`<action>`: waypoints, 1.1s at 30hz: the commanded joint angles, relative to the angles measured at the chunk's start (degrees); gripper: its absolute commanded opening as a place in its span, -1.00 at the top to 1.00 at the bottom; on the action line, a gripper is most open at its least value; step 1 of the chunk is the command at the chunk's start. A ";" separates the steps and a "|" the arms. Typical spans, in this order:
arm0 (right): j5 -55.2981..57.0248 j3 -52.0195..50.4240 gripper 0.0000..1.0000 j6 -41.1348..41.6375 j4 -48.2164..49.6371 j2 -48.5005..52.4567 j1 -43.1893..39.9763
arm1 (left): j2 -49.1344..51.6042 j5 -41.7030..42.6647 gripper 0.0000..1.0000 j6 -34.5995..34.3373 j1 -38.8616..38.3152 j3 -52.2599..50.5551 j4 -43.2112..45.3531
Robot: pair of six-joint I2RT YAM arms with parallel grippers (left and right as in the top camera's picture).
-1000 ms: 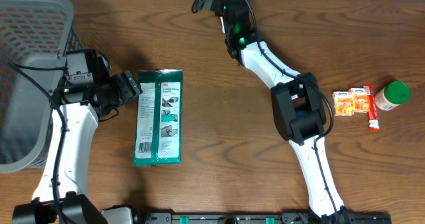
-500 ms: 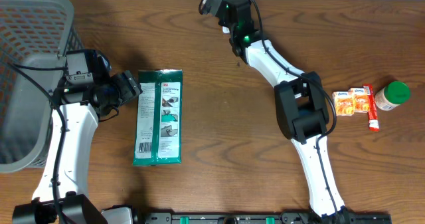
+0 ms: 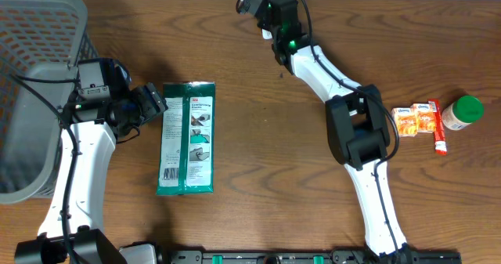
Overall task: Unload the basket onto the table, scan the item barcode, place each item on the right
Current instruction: 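Carry the wipes pouch right and set it beside the Kleenex packs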
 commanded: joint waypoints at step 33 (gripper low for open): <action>-1.25 -30.77 0.97 48.89 -67.93 -26.21 -21.90 | -0.61 -0.39 -0.70 0.11 0.15 1.07 -0.22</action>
